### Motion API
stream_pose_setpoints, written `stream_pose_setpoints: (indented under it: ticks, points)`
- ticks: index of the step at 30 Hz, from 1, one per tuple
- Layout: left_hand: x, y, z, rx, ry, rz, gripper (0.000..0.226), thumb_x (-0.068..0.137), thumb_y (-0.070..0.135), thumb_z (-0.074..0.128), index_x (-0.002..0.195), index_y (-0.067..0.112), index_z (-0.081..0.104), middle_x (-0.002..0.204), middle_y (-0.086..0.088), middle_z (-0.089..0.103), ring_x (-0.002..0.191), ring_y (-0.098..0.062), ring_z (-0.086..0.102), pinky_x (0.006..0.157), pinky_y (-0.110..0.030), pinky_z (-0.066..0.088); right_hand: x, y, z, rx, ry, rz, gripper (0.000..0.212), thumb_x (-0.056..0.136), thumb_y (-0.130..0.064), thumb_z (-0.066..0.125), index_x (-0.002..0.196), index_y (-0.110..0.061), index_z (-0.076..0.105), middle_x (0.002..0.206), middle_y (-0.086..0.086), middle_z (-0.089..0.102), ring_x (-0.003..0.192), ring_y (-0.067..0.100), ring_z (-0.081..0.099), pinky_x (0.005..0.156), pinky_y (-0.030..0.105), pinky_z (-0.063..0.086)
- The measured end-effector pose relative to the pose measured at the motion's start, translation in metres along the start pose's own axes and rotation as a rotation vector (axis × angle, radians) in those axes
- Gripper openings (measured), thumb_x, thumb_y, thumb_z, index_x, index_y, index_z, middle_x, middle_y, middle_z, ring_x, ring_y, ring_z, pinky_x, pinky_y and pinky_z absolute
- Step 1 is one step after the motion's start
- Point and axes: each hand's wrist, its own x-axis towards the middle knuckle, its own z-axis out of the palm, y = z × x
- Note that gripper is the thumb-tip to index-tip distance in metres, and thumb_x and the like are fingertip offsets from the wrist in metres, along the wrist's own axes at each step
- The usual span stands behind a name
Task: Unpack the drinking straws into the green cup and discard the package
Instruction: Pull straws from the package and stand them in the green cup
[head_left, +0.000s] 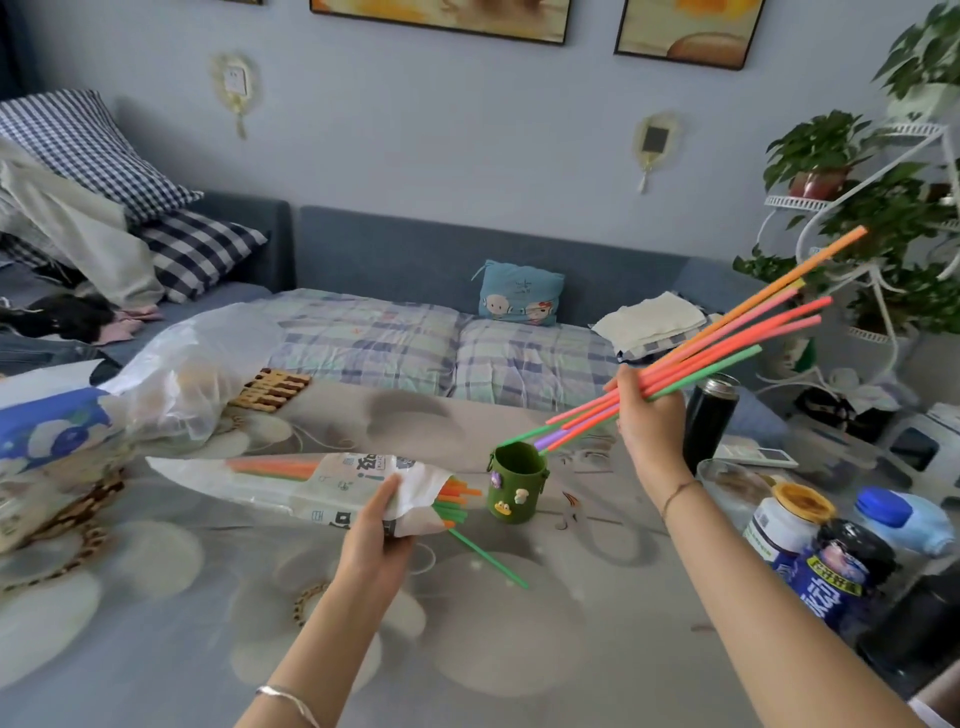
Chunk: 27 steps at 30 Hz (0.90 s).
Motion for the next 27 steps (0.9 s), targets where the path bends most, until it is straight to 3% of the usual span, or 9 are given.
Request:
stream_pose_setpoints:
  ticks: [5, 9, 14, 18, 21, 24, 27]
  points:
    - [0.027, -0.007, 0.012, 0.003, 0.022, -0.021, 0.035, 0.094, 0.01, 0.056, 0.129, 0.007, 0.049, 0.116, -0.015, 0.065, 0.095, -0.025, 0.064, 0.088, -0.045, 0.052, 0.02, 0.021, 0.018, -0.102, -0.071, -0.04, 0.032, 0.093, -0.026, 0.051, 0.076, -0.003, 0.065, 0.058, -0.002, 0.055, 0.054, 0.01, 0.055, 0.05, 0.02, 0.043]
    - [0.047, -0.014, 0.018, -0.022, 0.031, -0.028, 0.022, 0.095, 0.009, 0.054, 0.117, 0.01, 0.052, 0.105, -0.012, 0.066, 0.09, -0.024, 0.064, 0.059, -0.036, 0.061, 0.03, 0.048, 0.042, -0.185, -0.174, -0.035, 0.031, 0.093, -0.028, 0.051, 0.075, -0.008, 0.065, 0.053, -0.005, 0.051, 0.045, 0.007, 0.048, 0.044, 0.018, 0.037]
    - [0.067, -0.02, 0.018, -0.008, 0.006, -0.027, 0.015, 0.095, 0.009, 0.053, 0.11, 0.008, 0.057, 0.103, -0.013, 0.067, 0.09, -0.024, 0.065, 0.056, -0.032, 0.061, 0.038, 0.088, 0.075, -0.254, -0.281, 0.029, 0.031, 0.093, -0.028, 0.052, 0.073, -0.008, 0.065, 0.054, -0.005, 0.054, 0.039, -0.001, 0.053, 0.038, 0.009, 0.036]
    - [0.077, -0.027, 0.008, 0.023, 0.039, -0.011, 0.032, 0.093, 0.01, 0.056, 0.125, 0.01, 0.053, 0.115, -0.014, 0.067, 0.096, -0.026, 0.066, 0.069, -0.039, 0.059, 0.04, 0.119, 0.09, -0.329, -0.352, 0.152, 0.032, 0.09, -0.029, 0.054, 0.06, -0.021, 0.063, 0.057, -0.001, 0.058, 0.052, 0.013, 0.056, 0.05, 0.024, 0.045]
    - [0.078, -0.031, 0.004, -0.007, 0.059, -0.005, 0.032, 0.093, 0.009, 0.056, 0.125, 0.011, 0.052, 0.114, -0.013, 0.067, 0.095, -0.025, 0.066, 0.061, -0.039, 0.061, 0.04, 0.138, 0.093, -0.322, -0.357, 0.278, 0.028, 0.085, -0.027, 0.059, 0.059, -0.023, 0.066, 0.066, 0.005, 0.065, 0.066, 0.022, 0.062, 0.063, 0.032, 0.049]
    - [0.075, -0.034, 0.001, -0.036, 0.088, -0.016, 0.024, 0.092, 0.008, 0.058, 0.116, 0.011, 0.055, 0.107, -0.012, 0.068, 0.092, -0.025, 0.066, 0.048, -0.035, 0.059, 0.037, 0.147, 0.093, -0.181, -0.37, 0.38, 0.014, 0.084, -0.021, 0.064, 0.085, -0.01, 0.073, 0.085, 0.007, 0.068, 0.083, 0.021, 0.064, 0.061, 0.021, 0.048]
    - [0.073, -0.035, 0.0, -0.033, 0.101, -0.014, 0.017, 0.092, 0.007, 0.058, 0.109, 0.012, 0.057, 0.103, -0.012, 0.068, 0.09, -0.025, 0.065, 0.046, -0.034, 0.058, 0.033, 0.147, 0.089, -0.027, -0.412, 0.458, 0.02, 0.085, -0.012, 0.063, 0.103, -0.005, 0.069, 0.094, 0.005, 0.066, 0.084, 0.013, 0.059, 0.057, 0.009, 0.044]
